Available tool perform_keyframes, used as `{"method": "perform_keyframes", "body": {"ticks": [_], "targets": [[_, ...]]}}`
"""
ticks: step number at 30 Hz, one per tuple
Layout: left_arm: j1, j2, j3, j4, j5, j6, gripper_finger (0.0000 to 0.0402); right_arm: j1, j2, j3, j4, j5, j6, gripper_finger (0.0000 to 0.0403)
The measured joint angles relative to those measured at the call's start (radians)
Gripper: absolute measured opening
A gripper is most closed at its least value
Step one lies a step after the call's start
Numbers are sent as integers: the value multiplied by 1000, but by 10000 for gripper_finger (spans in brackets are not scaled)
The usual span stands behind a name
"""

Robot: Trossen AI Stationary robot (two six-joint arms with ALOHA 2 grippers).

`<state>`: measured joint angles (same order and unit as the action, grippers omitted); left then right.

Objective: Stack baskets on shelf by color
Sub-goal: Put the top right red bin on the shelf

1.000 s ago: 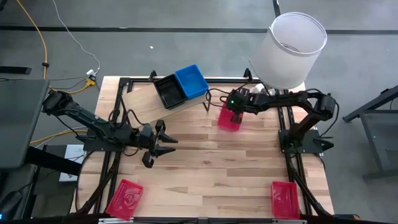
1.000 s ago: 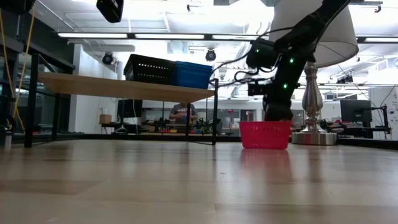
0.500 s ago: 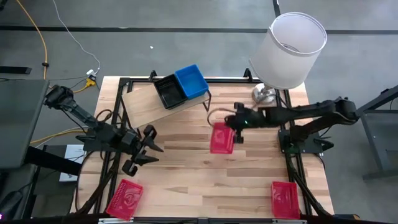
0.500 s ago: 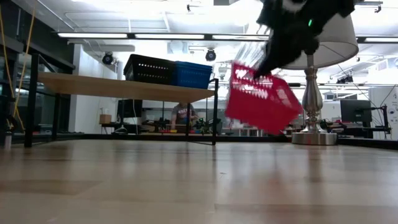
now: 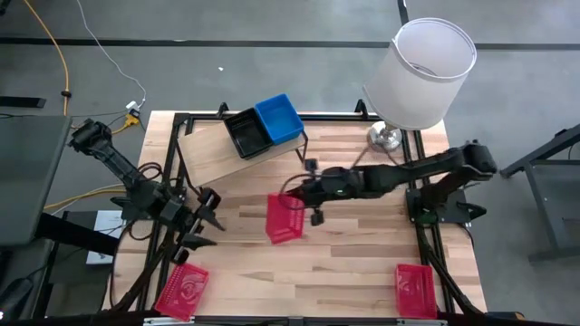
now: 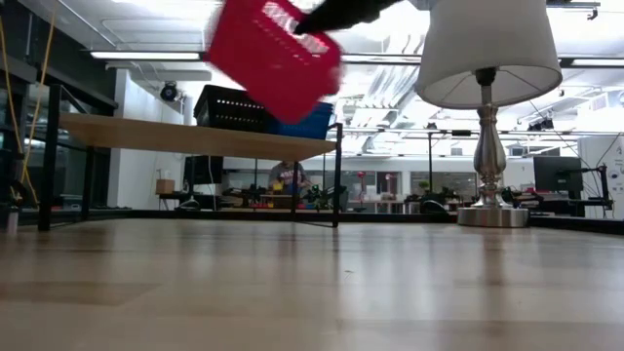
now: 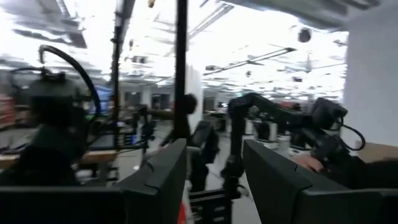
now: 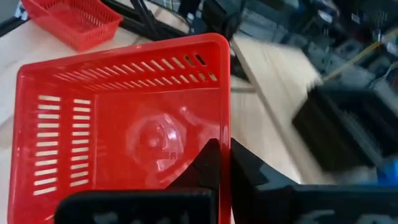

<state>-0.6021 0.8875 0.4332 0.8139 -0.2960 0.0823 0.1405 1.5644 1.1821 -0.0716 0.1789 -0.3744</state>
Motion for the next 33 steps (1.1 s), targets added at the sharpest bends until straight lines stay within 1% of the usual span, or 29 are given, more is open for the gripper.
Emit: {"method": "perform_keyframes", "body": {"ticks": [3, 7, 9, 11, 13, 16, 19, 22, 25, 28, 33], "targets": [[-20, 0, 0, 0, -3, 1, 148, -15, 104, 135, -30, -41, -62, 0], [-35, 0, 0, -16, -17, 0, 148, -32, 214, 298, -125, -78, -79, 0], [-37, 7, 0, -38, -92, -3, 148, -37, 250, 364, -206, -72, -79, 0], [-36, 24, 0, -66, -216, 4, 148, -36, 273, 416, -277, -47, -78, 0], [-31, 57, 0, -70, -339, 37, 148, -30, 278, 446, -334, 0, -76, 0], [-11, 119, 0, -23, -479, 53, 148, -13, 268, 465, -394, 93, -65, 0], [19, 170, 4, 4, -575, 81, 149, 11, 246, 466, -436, 192, -40, 0], [47, 225, 45, 2, -651, 87, 156, 36, 231, 467, -484, 321, -4, 0], [69, 301, 100, -5, -699, 102, 174, 57, 230, 467, -524, 457, 26, 0], [87, 389, 158, -8, -796, 154, 197, 71, 230, 467, -528, 555, 52, 0], [138, 511, 240, -9, -1029, 230, 235, 77, 230, 467, -520, 682, 105, 0]]}}
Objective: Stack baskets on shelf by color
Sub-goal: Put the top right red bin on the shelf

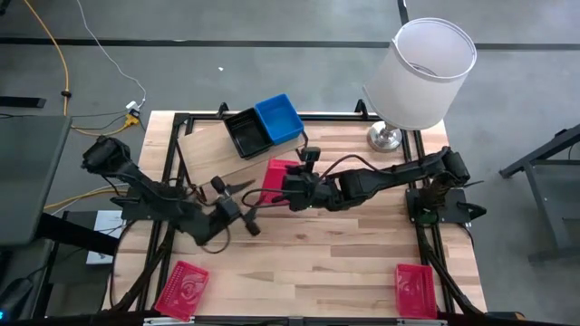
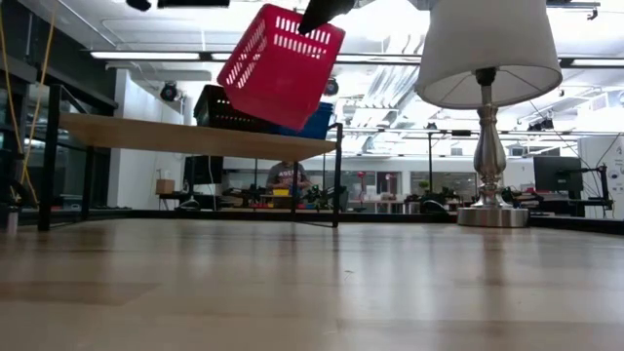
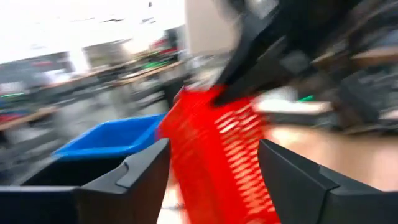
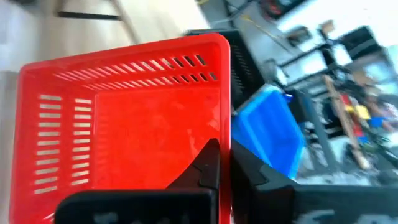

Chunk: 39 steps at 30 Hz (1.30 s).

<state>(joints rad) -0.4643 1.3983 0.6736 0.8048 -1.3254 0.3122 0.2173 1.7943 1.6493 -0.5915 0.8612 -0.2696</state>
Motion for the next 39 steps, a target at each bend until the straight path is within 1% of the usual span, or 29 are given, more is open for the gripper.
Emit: {"method": "perform_keyframes", "body": {"ticks": [1, 3, 5, 10, 15, 21, 23, 25, 27, 29, 33, 34, 37, 39], "targets": [[9, 18, 14, -2, -48, 16, 240, 0, 0, 0, 3, 22, 0, 0], [21, 48, 39, 1, -99, 38, 248, 0, 0, 0, 5, 48, 1, 0], [30, 65, 51, -1, -144, 49, 253, 0, 0, 0, 9, 49, 7, 0], [33, 79, 57, 0, -174, 32, 255, 6, 0, 0, 36, 48, 5, 0], [33, 78, 57, 1, -228, -5, 255, 36, 0, 0, 82, 48, -20, 0], [33, 78, 57, 0, -220, -5, 254, 73, 0, 0, 139, 49, -53, 0], [33, 78, 57, 1, -226, -5, 248, 80, 0, 0, 142, 49, -53, 0], [33, 78, 57, 1, -232, 13, 229, 82, 0, 0, 144, 49, -53, 0], [33, 78, 57, 1, -235, 31, 195, 83, 0, 0, 146, 48, -49, 0], [33, 78, 57, 1, -238, 52, 148, 84, 0, 0, 156, 48, -45, 0], [33, 78, 57, 1, -238, 87, 31, 84, 0, 0, 170, 48, -44, 0], [33, 78, 57, 0, -240, 92, 17, 84, 0, 0, 170, 47, -43, 0], [33, 78, 57, 0, -242, 92, 16, 84, 0, 0, 172, 44, -7, 1], [33, 78, 57, 1, -246, 92, 8, 84, 0, 0, 175, 37, 7, 10]]}}
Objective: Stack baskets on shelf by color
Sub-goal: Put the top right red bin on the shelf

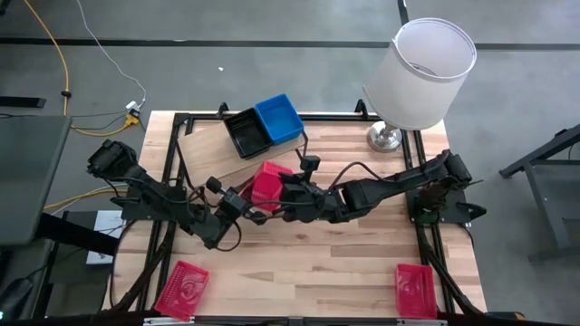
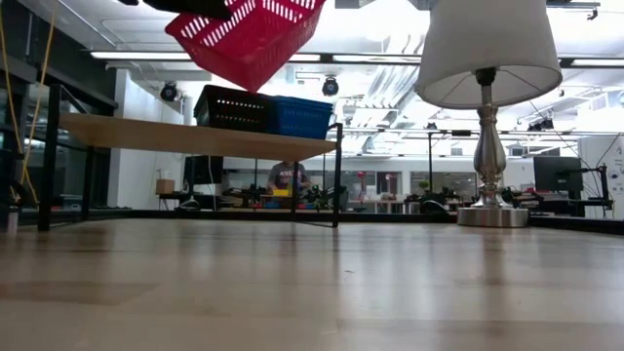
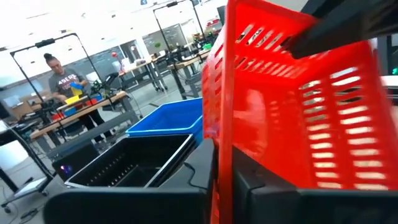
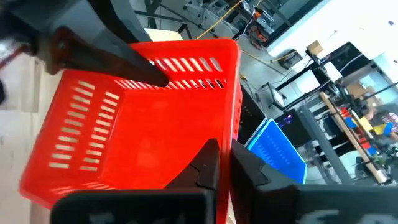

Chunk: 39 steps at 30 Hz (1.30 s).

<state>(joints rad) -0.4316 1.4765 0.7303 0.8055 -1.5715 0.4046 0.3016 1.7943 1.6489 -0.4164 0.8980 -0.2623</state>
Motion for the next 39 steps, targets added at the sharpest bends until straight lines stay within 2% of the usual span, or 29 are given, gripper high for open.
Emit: {"method": "perform_keyframes", "body": {"ticks": [3, 9, 14, 19, 24, 31, 39], "targets": [[0, 0, 0, 0, -4, 0, 4, 5, 0, 0, 1, -8, -5, 45], [0, -1, 0, 0, -7, 0, 2, 22, -7, -1, 4, 17, 1, 161], [-11, -17, -1, 2, -4, 26, 1, 58, -49, -1, -18, 104, -30, 222], [-55, -66, -3, 0, 0, 57, 1, 98, -115, -1, -131, 152, 47, 231], [-89, -190, -68, -1, 1, -3, 0, 122, -176, -1, -386, 149, 291, 231], [22, -434, -129, 1, -3, -61, 0, 134, -213, -1, -687, 167, 578, 231], [50, -551, -129, -1, 0, -61, 0, 130, -212, -12, -868, 225, 708, 231]]}}
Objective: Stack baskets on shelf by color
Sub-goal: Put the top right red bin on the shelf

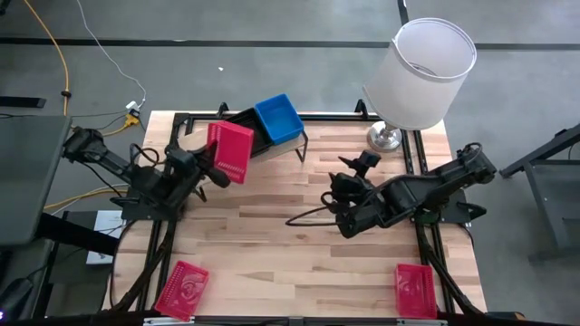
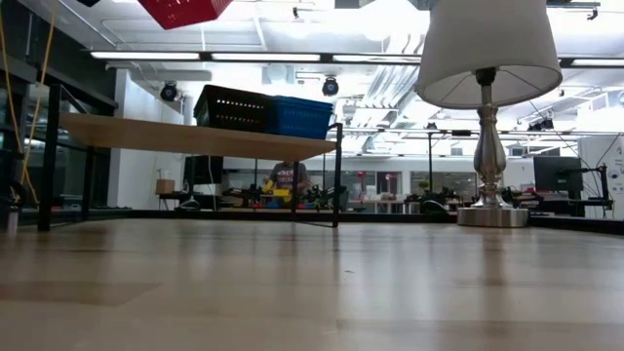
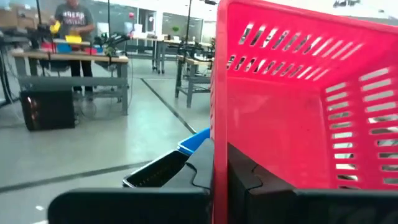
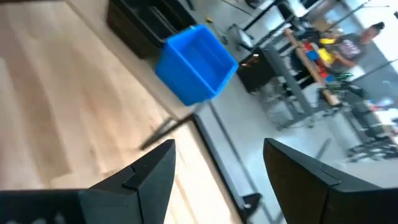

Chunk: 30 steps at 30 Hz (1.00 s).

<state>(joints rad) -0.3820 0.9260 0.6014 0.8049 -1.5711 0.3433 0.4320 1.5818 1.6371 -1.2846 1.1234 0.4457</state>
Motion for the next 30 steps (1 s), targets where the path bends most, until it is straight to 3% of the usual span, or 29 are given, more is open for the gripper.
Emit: {"method": "perform_keyframes", "body": {"ticks": [7, 11, 18, 24, 30], "targets": [[58, -24, 0, -83, 0, -104, 0, 0, 0, 0, -170, 59, 143, 231], [44, -66, 0, -83, 1, -69, 0, 0, 0, 0, -288, 71, 266, 231], [-29, -191, -23, -102, 3, -56, 0, 2, -27, -103, -274, 105, 328, 231], [-40, -401, -137, -85, 0, -69, 0, 1, -57, -248, -274, 97, 417, 231], [-53, -542, -150, -116, -1, -121, 0, -2, -90, -318, -278, 94, 505, 231]]}}
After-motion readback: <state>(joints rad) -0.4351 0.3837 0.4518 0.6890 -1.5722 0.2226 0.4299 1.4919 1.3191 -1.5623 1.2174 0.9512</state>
